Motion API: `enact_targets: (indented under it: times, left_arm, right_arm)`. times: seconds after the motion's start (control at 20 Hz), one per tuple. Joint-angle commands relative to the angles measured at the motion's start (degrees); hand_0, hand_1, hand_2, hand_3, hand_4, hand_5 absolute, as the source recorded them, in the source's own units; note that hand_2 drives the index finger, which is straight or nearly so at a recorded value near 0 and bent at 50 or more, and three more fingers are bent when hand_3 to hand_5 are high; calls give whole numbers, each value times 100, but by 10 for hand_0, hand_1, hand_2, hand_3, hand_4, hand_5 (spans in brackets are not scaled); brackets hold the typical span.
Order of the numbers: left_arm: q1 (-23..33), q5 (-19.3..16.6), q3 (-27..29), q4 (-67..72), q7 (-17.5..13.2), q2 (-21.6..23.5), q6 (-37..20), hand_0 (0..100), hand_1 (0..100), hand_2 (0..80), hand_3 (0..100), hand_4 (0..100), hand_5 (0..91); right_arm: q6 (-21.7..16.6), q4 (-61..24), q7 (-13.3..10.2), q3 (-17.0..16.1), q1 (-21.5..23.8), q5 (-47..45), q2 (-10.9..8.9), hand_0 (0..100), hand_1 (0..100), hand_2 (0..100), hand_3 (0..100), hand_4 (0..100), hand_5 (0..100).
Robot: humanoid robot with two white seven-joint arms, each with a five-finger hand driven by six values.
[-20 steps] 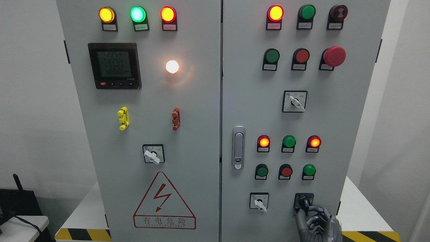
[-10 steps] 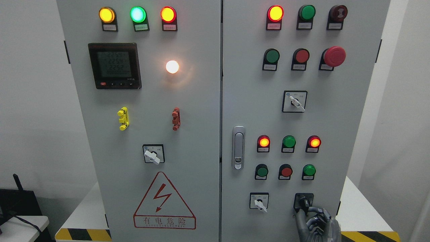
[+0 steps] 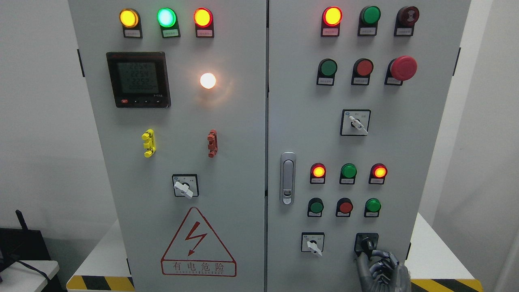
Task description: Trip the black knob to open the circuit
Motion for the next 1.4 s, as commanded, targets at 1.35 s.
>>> enact_targets:
  times: [1.35]
  left_arm:
    - [-44,-193,0,0,2,1,2,120,389,0,0,0,0]
  right_arm:
    - [-13,-6,100,44,-87,-404,0,531,700,604,923,939,966]
